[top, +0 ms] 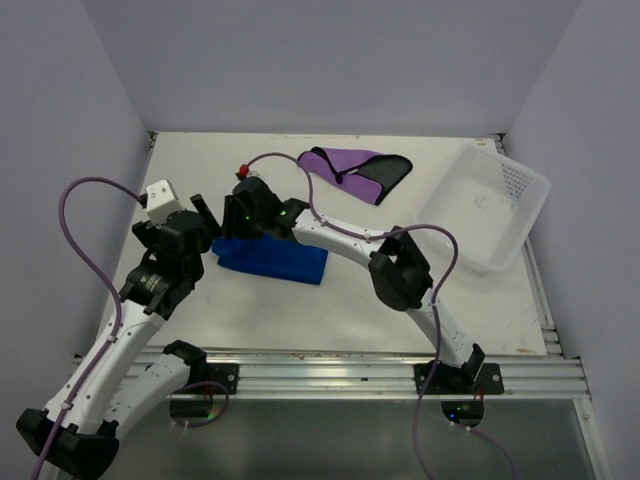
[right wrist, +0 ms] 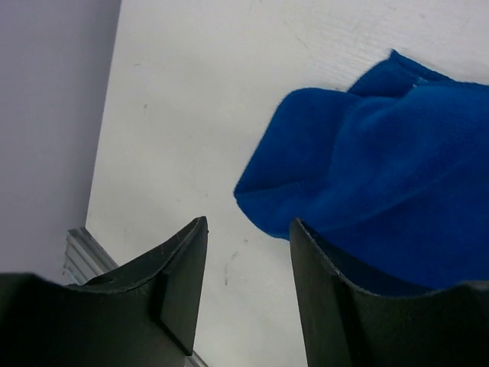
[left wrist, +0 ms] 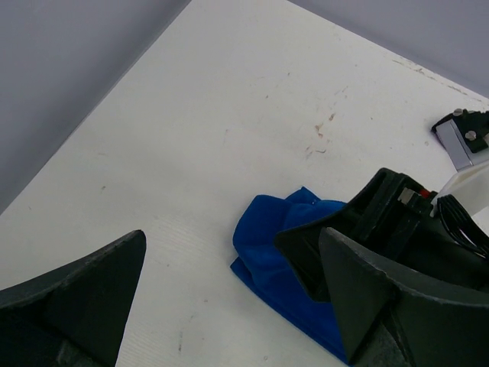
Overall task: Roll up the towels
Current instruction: Fold the towel
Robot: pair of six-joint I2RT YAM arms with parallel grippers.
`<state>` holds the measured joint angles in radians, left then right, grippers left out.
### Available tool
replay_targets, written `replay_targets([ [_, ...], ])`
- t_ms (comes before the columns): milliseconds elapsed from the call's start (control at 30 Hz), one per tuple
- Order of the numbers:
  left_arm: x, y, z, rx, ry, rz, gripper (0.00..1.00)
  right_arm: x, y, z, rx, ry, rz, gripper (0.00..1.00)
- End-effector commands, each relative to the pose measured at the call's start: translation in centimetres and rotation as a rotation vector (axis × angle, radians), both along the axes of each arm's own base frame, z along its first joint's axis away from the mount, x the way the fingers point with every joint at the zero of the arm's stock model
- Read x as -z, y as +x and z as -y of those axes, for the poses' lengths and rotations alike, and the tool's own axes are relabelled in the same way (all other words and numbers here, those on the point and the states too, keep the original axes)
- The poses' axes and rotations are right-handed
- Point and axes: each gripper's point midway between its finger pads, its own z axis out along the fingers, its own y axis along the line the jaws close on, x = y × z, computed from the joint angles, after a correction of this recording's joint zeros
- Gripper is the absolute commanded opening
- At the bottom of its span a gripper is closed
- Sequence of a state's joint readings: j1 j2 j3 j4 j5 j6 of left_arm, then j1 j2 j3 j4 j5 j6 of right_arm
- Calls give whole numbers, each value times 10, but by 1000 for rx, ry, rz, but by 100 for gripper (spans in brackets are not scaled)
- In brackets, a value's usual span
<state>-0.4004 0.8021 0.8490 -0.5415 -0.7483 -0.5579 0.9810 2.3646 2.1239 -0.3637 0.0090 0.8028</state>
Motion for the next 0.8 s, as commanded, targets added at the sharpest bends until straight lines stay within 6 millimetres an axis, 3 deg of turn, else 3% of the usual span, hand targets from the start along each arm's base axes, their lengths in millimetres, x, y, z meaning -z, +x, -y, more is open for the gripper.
replay_targets([
  [0, -22, -2, -7, -50, -26, 83, 99, -63, 8, 29, 44, 93, 35, 51],
  [67, -22, -2, -7, -43, -26, 89, 99, -67, 14, 51, 85, 79, 48, 51],
  [100, -22, -1, -6, -38, -24, 92, 100, -50, 11, 66, 103, 40, 26, 51],
  [133, -21, -1, -6, -34, -21, 90, 100, -69, 13, 81, 129, 59, 43, 51],
  [167, -21, 0, -3, -20, -26, 95, 99, -71, 11, 92, 144, 59, 40, 52],
  [200, -20, 1, -2, -9, -21, 93, 99, -49, 4, 108, 157, 14, 10, 52],
  [233, -19, 2, -1, -2, -18, 88, 100, -45, 5, 121, 187, -8, 8, 52],
  [267, -18, 4, 3, 17, -22, 90, 100, -57, -1, 133, 202, 6, 19, 52],
  [300, -17, 5, 4, 26, -18, 84, 99, -33, -10, 149, 216, -48, -10, 52],
  [367, -14, 8, 8, 47, -19, 76, 99, -31, -17, 170, 258, -70, -22, 52],
  [400, -13, 10, 10, 56, -17, 73, 99, -11, -27, 183, 266, -109, -55, 52],
  [467, -10, 12, 13, 69, -14, 60, 99, -5, -35, 196, 298, -114, -73, 53],
  [500, -8, 13, 14, 74, -12, 54, 99, 12, -43, 207, 313, -148, -98, 54],
  [600, -3, 15, 18, 91, -10, 36, 99, 31, -48, 222, 361, -172, -126, 54],
  [767, 6, 19, 28, 150, -19, 17, 99, 50, -47, 230, 383, -210, -161, 55],
])
